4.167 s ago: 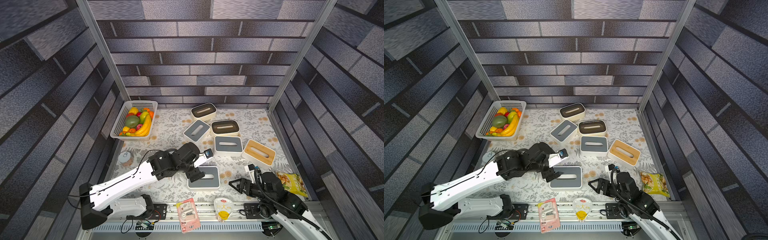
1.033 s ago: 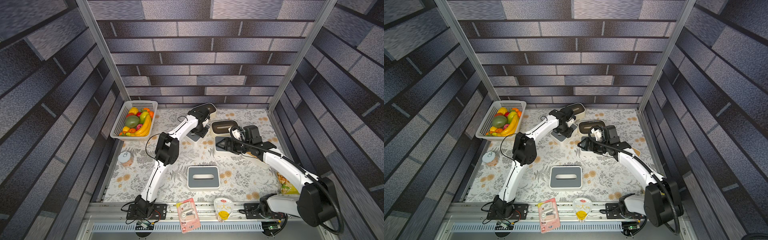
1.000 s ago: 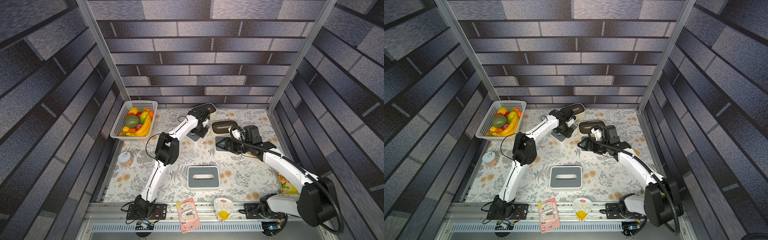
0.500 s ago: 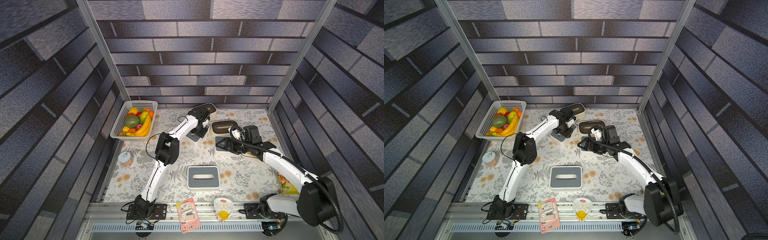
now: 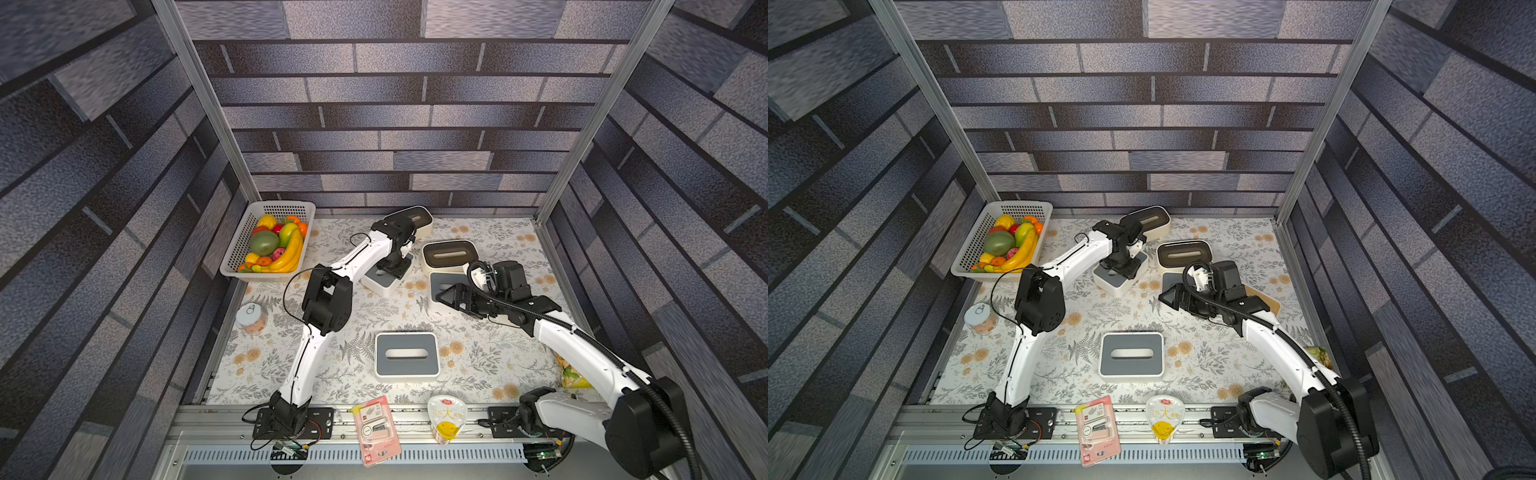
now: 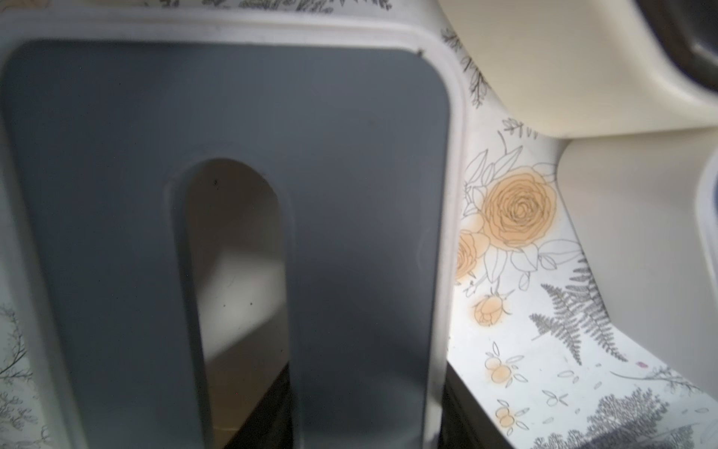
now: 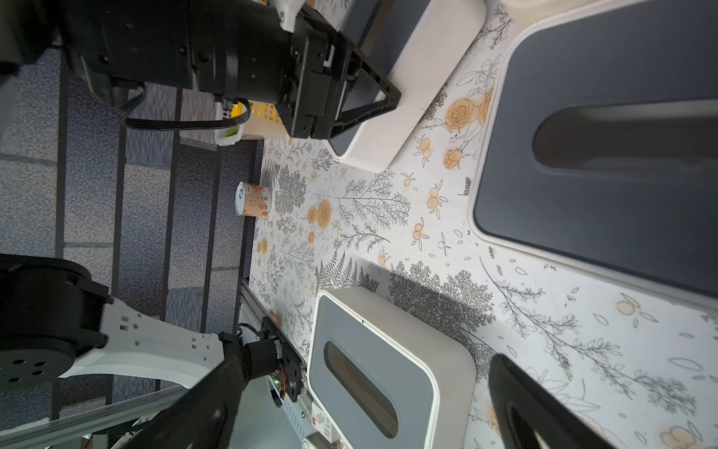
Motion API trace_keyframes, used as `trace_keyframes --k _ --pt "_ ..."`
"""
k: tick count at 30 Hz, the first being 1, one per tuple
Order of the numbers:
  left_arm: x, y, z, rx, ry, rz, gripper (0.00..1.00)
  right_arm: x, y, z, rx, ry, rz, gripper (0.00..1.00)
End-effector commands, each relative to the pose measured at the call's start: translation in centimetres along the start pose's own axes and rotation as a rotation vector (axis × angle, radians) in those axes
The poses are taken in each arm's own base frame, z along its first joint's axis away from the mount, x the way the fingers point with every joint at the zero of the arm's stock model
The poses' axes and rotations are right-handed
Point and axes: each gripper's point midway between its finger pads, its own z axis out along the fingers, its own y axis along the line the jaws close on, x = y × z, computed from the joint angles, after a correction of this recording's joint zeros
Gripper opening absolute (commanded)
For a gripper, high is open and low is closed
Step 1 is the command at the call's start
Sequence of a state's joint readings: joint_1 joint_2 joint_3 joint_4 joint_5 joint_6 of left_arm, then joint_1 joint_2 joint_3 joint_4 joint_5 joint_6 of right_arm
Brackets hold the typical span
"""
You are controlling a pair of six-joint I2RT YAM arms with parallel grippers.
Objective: Stack the tissue boxes
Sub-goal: Pick up the tissue box from the center of the board, then place the tissue box at the tissue box.
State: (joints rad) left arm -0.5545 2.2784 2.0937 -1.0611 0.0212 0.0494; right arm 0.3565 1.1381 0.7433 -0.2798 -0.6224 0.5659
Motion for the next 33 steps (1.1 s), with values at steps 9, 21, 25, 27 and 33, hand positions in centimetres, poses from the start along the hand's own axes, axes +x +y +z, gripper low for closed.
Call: trace_keyframes --k 9,21,25,27,33 --pt "5.6 1.7 -8.4 -0.061 -0.125 -0.101 0.46 2.7 -0.7 -1.7 0.007 -0.024 0.051 1.00" --pt "15.5 4.8 -11.7 -0.120 -0.126 -0.299 0.46 6.3 -2.6 -2.9 0.041 -0.021 0.120 1.00" --pt "17.8 5.4 -12.2 -0.157 -0.105 -0.356 0.47 7.1 -2.8 -3.4 0.047 -0.021 0.133 1.00" --pt "18.6 5.2 -12.4 -0.152 -0.102 -0.371 0.47 7.3 -2.6 -3.7 0.044 -0.024 0.131 1.00" --pt "20.4 4.4 -12.7 -0.126 -0.109 -0.407 0.47 8.1 -2.3 -4.4 0.033 -0.025 0.136 1.00"
